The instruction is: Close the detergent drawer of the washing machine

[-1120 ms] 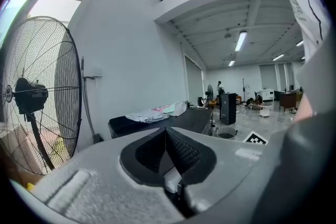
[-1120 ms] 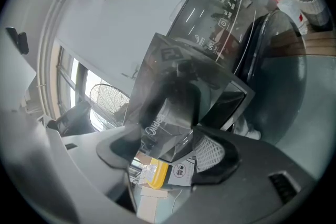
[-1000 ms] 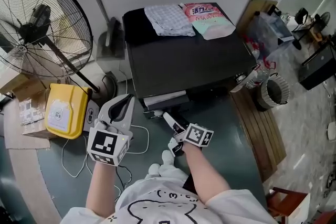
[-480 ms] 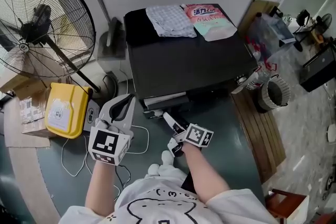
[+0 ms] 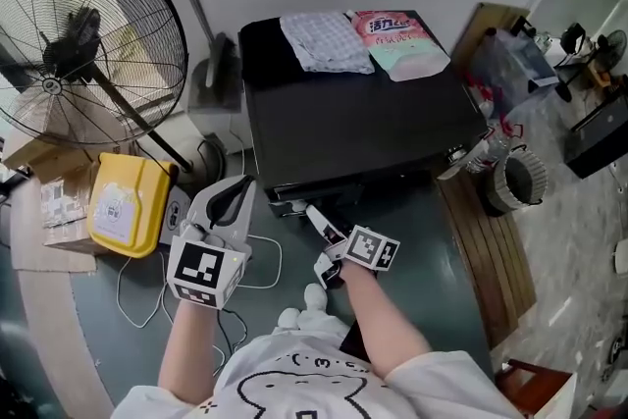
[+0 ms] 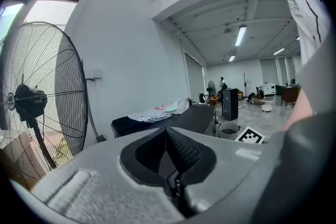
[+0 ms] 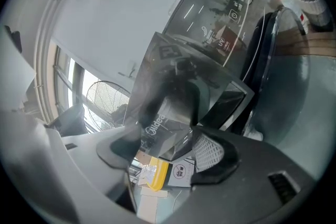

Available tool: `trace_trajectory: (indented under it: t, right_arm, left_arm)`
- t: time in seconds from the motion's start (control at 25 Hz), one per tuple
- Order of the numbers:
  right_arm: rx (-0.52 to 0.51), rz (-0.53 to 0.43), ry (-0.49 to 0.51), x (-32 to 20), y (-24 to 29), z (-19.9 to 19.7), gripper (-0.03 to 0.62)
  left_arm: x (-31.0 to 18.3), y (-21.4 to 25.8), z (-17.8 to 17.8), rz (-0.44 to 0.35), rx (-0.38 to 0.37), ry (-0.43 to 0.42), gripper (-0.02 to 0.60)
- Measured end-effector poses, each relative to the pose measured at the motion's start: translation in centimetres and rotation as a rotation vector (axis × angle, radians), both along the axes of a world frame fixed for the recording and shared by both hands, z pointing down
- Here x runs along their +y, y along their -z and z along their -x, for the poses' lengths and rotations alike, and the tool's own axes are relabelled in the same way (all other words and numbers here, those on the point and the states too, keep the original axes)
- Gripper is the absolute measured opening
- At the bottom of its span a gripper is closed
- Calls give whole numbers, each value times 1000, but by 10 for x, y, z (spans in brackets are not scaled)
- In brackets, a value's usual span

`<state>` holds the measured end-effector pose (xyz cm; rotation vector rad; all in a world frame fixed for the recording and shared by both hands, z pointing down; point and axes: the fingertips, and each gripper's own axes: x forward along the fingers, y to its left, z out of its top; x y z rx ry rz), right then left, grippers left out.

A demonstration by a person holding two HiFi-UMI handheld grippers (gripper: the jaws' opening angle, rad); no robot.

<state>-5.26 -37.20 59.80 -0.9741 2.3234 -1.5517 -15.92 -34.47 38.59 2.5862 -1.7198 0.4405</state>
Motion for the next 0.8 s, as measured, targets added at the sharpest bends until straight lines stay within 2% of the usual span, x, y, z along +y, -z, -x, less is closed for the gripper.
trace_trajectory:
  t: [0.8]
  right_arm:
    - [15,-9,0,-17,-1,8,304]
  left_arm:
    - [-17,-4,0,11,-25,7,17]
